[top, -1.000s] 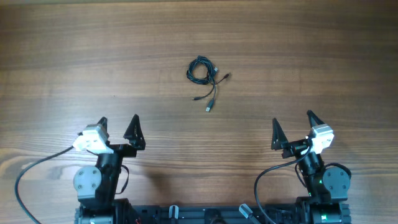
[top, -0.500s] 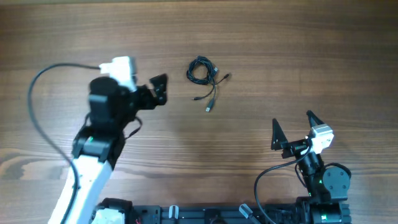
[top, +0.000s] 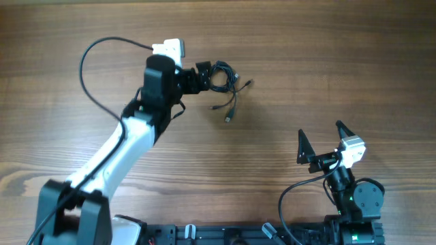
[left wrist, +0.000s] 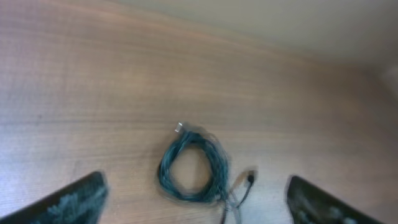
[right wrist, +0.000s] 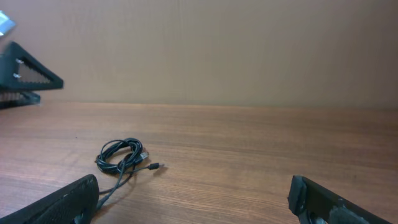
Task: Untangle cables
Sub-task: 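Reach the left gripper to the black cable bundle and grasp it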
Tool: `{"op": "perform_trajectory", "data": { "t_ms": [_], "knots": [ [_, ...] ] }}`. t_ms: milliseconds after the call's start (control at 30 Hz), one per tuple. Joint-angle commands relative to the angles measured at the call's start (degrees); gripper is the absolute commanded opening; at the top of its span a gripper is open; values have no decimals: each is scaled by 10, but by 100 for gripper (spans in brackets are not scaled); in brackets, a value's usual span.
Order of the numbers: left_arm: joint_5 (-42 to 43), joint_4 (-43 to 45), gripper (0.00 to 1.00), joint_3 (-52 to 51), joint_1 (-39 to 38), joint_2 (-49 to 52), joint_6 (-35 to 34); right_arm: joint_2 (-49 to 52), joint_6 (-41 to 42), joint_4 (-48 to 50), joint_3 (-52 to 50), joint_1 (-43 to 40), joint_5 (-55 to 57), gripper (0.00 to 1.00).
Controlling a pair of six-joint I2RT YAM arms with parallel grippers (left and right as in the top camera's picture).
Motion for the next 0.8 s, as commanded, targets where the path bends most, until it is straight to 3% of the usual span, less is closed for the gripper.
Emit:
{"op": "perform_trajectory", "data": {
  "t_ms": [0, 67, 300, 533, 567, 633, 767],
  "knots": [
    [-19, -77, 87, 127, -3, 79, 21, -4, 4, 3, -1, 1, 5, 100],
    [-19, -97, 82, 167, -7, 130, 24, -4, 4, 3, -1, 1, 5, 100],
    [-18, -64, 70, 172, -36, 224, 143, -4, 4, 3, -1, 1, 5, 100],
    [-19, -66, 57, 172, -55, 312, 140, -4, 3, 2, -1, 1, 5, 100],
    [-30, -70, 53, 172, -55, 320, 121, -4, 4, 3, -1, 1, 5, 100],
    [-56, -77, 34, 172, -55, 325, 83, -4, 4, 3, -1, 1, 5, 100],
    [-63, -107, 4, 172, -55, 326, 65, -4, 3, 3, -1, 1, 5, 100]
  ]
}}
